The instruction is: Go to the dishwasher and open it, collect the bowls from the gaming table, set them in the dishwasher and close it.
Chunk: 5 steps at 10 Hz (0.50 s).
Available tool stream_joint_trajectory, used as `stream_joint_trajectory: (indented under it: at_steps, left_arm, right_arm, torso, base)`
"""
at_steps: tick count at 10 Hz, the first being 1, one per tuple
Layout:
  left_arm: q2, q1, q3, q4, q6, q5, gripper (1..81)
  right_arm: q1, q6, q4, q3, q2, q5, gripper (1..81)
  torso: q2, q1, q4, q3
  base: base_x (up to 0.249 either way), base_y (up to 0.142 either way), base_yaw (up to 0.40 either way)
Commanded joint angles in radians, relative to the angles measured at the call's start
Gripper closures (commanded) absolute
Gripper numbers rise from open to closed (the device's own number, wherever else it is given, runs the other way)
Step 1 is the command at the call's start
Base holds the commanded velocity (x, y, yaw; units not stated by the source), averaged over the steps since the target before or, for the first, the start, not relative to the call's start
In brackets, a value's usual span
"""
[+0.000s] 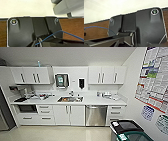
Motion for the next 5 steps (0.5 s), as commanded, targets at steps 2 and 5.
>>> stream_joint_trajectory:
  at_steps: [2,5]
  left_arm:
    - [-0.016,-0.056,0.014,0.003,0.009,0.051,1.0]
    - [-0.017,-0.056,0.014,0.004,0.009,0.053,1.0]
  right_arm:
    - [0.048,-0.004,-0.004,0.016,-0.009,-0.045,1.0]
    - [0.048,-0.004,-0.004,0.017,-0.009,-0.045,1.0]
  torso:
    - [0.0,0.0,0.0,0.0]
    - [0.0,0.0,0.0,0.0]
  base:
    - [0.136,0.067,0.0]
    - [0.136,0.067,0.0]
